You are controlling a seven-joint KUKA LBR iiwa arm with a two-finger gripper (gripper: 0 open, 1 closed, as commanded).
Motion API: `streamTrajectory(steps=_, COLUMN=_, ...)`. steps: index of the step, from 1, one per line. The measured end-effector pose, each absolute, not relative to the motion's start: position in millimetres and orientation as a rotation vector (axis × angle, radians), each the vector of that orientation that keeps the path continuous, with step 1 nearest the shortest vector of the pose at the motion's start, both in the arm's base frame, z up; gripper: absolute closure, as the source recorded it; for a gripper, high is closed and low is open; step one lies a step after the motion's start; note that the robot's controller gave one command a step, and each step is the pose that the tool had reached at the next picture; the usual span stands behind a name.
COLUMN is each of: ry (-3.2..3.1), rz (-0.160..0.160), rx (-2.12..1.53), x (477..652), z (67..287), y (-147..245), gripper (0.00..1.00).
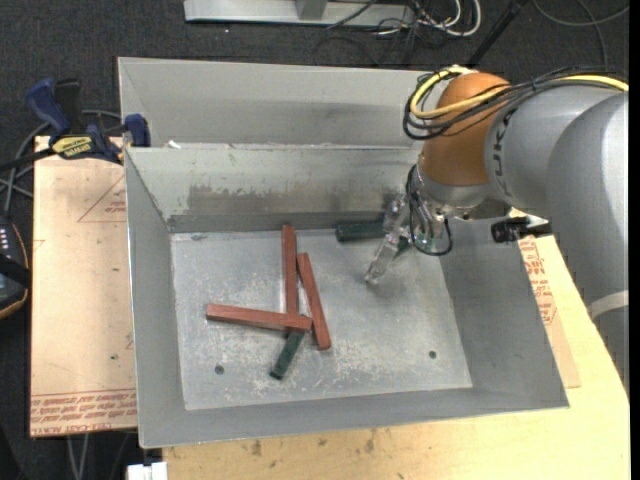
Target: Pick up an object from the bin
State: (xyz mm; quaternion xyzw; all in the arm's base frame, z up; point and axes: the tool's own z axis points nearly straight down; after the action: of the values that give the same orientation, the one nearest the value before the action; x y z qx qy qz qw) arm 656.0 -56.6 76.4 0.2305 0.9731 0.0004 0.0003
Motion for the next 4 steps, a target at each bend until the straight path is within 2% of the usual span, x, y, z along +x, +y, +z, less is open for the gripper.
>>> streamTrajectory(steps=1, ry=3.051, rz=0.001, rx=0.723, x=657.0, z=78, y=-57, gripper=1.00)
streamTrajectory(steps=2, ry=3.029, rz=0.004, rx=0.788, x=650.0, z=218, y=-58, gripper=1.00)
streamTrajectory(steps=3, ry=3.038, rz=0.000, rx=0.790, x=648.3, z=212, y=-58, gripper=0.00)
streamTrajectory(steps=4, ry=3.069, rz=0.001, rx=0.701, x=651.3, z=93, y=-1, gripper=0.00)
